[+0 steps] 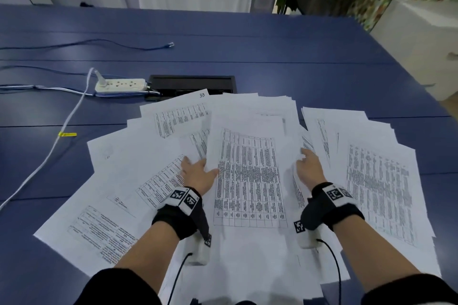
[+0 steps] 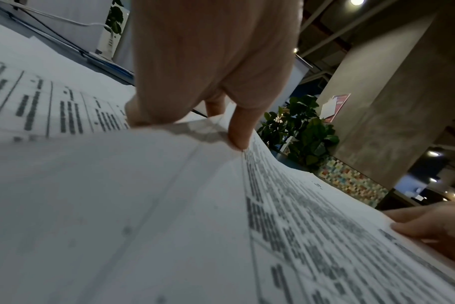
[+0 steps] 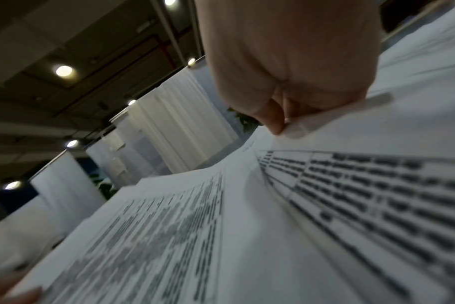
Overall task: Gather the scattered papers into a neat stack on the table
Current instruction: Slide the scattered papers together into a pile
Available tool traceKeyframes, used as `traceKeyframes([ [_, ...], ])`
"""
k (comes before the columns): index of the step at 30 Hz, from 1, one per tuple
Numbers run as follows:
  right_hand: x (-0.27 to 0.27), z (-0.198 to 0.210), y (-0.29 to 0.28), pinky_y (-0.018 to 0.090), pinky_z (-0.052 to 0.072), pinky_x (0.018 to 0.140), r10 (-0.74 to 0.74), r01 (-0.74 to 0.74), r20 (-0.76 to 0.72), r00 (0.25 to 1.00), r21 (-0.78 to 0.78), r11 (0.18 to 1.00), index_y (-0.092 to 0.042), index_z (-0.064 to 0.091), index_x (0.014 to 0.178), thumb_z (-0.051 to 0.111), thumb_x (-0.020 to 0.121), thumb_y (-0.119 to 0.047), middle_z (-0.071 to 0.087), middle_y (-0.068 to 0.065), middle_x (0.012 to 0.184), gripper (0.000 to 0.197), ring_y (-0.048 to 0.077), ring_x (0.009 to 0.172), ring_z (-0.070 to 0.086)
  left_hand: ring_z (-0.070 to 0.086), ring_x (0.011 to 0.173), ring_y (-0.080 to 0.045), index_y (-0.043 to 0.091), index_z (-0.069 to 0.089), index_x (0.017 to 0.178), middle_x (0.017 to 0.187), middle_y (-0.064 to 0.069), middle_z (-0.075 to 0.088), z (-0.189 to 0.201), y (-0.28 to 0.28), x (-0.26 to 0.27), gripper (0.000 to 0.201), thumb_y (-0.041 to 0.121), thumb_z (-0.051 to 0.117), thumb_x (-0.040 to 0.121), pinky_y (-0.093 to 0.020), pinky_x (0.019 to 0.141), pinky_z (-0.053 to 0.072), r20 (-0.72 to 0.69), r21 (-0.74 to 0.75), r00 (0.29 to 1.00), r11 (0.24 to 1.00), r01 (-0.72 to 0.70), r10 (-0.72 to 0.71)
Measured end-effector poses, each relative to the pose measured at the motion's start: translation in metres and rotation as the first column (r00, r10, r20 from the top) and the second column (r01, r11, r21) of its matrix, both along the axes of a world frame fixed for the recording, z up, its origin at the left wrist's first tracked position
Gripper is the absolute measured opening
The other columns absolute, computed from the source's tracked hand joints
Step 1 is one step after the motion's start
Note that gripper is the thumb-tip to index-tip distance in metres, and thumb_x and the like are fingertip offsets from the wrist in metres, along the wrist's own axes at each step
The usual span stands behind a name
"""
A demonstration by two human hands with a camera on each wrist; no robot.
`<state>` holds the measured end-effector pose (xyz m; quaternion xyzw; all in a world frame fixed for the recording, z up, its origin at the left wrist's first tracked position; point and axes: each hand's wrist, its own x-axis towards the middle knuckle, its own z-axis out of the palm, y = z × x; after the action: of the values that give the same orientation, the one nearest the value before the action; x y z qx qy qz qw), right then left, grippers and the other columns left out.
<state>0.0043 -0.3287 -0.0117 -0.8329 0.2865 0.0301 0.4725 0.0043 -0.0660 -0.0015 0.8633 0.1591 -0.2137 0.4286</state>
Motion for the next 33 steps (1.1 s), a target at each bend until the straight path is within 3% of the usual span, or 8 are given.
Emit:
traceKeyframes([
  [5,0.009,0.007,0.009,0.02,0.051,0.072,0.019,-0.021,0.01,1.0,0.191,0.981,-0.006,0.043,0.137,0.045,0.093,0.002,0.061,0.02,0.113,0.044,0.026,0.093,0.058,0.047,0.124,-0.031,0.012,0.059,0.122,0.147,-0.017,0.03,-0.009,0.004,0.022,0.062,0.041,0.069,0.069,-0.045,0.109,0.037,-0.019,-0.166,0.997,0.983,-0.077,0.075],
  [9,0.015,0.019,0.015,0.027,0.029,0.107,0.102,-0.095,-0.036,0.994,0.152,0.984,-0.005,0.036,0.142,0.036,0.1,-0.016,0.041,0.009,0.146,0.043,0.023,0.134,0.039,0.053,0.119,-0.031,0.011,0.055,0.127,0.142,-0.013,0.041,-0.038,0.007,0.041,0.066,0.035,0.07,0.067,-0.046,0.107,0.039,-0.04,-0.296,0.994,0.949,-0.11,0.102],
  [15,0.023,0.019,0.014,0.042,0.013,0.118,0.2,-0.16,-0.14,0.97,0.253,0.954,-0.008,0.007,0.15,0.034,0.097,-0.048,0.01,0.007,0.159,0.071,0.025,0.146,0.014,0.047,0.122,-0.021,0.011,0.039,0.139,0.129,-0.004,0.053,0.007,-0.015,0.035,0.049,0.014,0.053,0.092,-0.04,0.106,0.034,-0.003,-0.439,0.999,0.898,0.043,-0.049],
  [18,0.021,0.011,0.007,0.041,0.03,0.112,0.181,-0.142,-0.136,0.974,0.258,0.956,-0.005,0.024,0.146,0.055,0.093,-0.03,0.031,0.011,0.152,0.066,0.027,0.137,0.035,0.05,0.118,-0.02,0.007,0.044,0.136,0.124,-0.006,0.056,0.002,-0.02,0.035,0.047,0.009,0.056,0.09,-0.039,0.105,0.035,0.058,-0.445,0.998,0.895,0.0,0.029],
  [22,0.01,0.014,-0.002,0.022,0.051,0.075,0.224,-0.191,-0.139,0.965,0.218,0.957,0.001,0.056,0.117,0.052,0.093,-0.009,0.065,0.011,0.109,0.026,0.02,0.088,0.062,0.048,0.123,-0.021,-0.003,0.046,0.132,0.136,-0.006,0.046,-0.009,-0.003,0.036,0.047,0.007,0.06,0.087,-0.041,0.11,0.034,0.145,-0.365,0.945,0.904,-0.224,0.293],
  [27,0.0,0.016,0.018,0.04,0.036,0.109,0.308,-0.254,-0.166,0.937,0.285,0.924,-0.006,0.042,0.133,0.045,0.099,-0.022,0.049,0.0,0.133,0.038,0.02,0.12,0.049,0.031,0.138,-0.031,0.012,0.011,0.146,0.151,-0.015,0.026,-0.007,-0.004,0.028,0.076,0.01,0.06,0.088,-0.044,0.115,0.026,0.092,-0.452,0.967,0.875,-0.172,0.238],
  [30,-0.001,0.015,0.014,0.037,0.046,0.095,0.242,-0.211,-0.115,0.963,0.232,0.95,-0.003,0.053,0.123,0.054,0.093,-0.012,0.06,0.013,0.124,0.031,0.027,0.109,0.058,0.024,0.141,-0.03,0.016,-0.011,0.147,0.155,-0.02,0.014,-0.003,-0.006,0.025,0.089,0.006,0.057,0.089,-0.044,0.116,0.02,0.027,-0.495,0.957,0.836,-0.237,0.288],
  [33,-0.004,0.014,0.006,0.032,0.045,0.087,0.121,-0.109,-0.056,0.991,0.176,0.978,0.002,0.056,0.119,0.055,0.091,-0.005,0.061,0.01,0.116,0.029,0.027,0.109,0.059,0.046,0.123,-0.029,0.006,0.003,0.146,0.139,-0.018,0.041,-0.009,0.005,0.024,0.076,-0.003,0.052,0.089,-0.038,0.107,0.035,-0.007,-0.439,0.947,0.85,-0.291,0.321],
])
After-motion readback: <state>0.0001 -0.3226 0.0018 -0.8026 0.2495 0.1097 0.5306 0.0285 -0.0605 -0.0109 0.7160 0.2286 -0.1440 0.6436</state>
